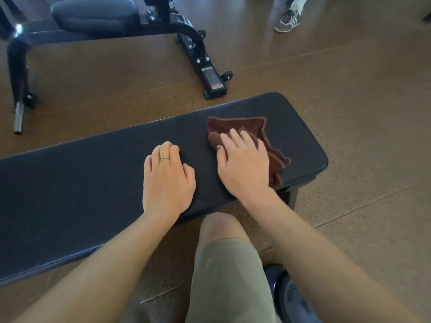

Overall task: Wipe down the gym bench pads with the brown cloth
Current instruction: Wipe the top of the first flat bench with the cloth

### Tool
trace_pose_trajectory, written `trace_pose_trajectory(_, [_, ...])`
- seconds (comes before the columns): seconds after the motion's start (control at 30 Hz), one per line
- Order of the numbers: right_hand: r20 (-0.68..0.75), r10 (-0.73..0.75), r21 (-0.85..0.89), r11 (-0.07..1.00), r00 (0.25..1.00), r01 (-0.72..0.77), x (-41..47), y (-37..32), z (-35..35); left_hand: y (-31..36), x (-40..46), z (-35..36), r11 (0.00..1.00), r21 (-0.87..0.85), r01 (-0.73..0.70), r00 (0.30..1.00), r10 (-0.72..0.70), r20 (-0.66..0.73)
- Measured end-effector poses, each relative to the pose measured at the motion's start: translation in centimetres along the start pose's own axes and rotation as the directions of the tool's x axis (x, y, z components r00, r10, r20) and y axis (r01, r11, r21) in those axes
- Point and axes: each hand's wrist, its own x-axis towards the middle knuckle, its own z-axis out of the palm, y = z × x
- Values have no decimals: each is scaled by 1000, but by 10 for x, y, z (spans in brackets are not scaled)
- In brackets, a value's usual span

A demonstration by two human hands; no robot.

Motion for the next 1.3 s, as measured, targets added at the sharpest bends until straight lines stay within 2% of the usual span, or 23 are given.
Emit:
trace_pose_trajectory(0.1, [5,-128,62,990,992,127,-48,-22,8,0,-1,-1,1000,-12,-15,1000,14,-4])
trace_pose_trajectory(0.2, [30,-171,58,984,985,169,-37,3,1,-2,-1,-2,1000,-16,-22,1000,22,4])
trace_pose_trajectory(0.27, [-21,-87,3,996,996,87,-17,37,-7,-3,0,-1,1000,-18,-21,1000,21,4])
trace_pose_trajectory(0.37, [-29,178,-29,983,984,-179,6,78,-22,-4,-2,1,999,-16,-34,999,34,-4])
trace_pose_trajectory(0.43, [-43,329,-51,942,943,-331,7,64,-20,-4,-2,2,999,-13,-33,999,33,-10])
trace_pose_trajectory(0.47, [-57,355,-60,932,933,-358,1,44,-16,-4,-2,1,999,-14,-31,999,30,-9])
trace_pose_trajectory(0.5, [-79,333,-68,939,940,-338,-10,22,-11,-4,-2,1,999,-17,-33,999,33,-7])
trace_pose_trajectory(0.63, [-65,96,17,995,993,-95,-71,-44,10,-4,-3,1,999,-21,-38,999,38,-10])
trace_pose_trajectory(0.77, [-15,-67,29,997,998,68,-62,-8,4,-3,-2,1,999,-27,-36,999,36,-4])
trace_pose_trajectory(0.83, [-90,-35,-16,999,995,34,-38,34,-6,-3,-2,-1,999,-32,-40,999,40,-6])
trace_pose_trajectory(0.9, [-69,127,-15,992,989,-129,-15,69,-20,-3,-3,-1,999,-35,-29,1000,29,-10])
trace_pose_trajectory(0.97, [-41,265,-32,963,963,-266,-3,79,-21,-3,-2,-1,999,-30,-26,1000,26,-15])
trace_pose_trajectory(1.03, [-64,287,-51,956,956,-290,-10,59,-14,-2,-1,-2,999,-34,-28,999,27,-18])
trace_pose_trajectory(1.13, [-122,139,-38,989,983,-145,-44,1,1,-3,-1,-3,998,-56,-30,1000,29,-5])
trace_pose_trajectory(1.23, [-48,-24,26,999,999,25,-77,-40,15,-9,2,-8,992,-113,-53,998,55,15])
trace_pose_trajectory(1.3, [-13,-121,42,992,993,121,-78,-32,13,-19,-2,-17,991,-114,-72,997,76,31])
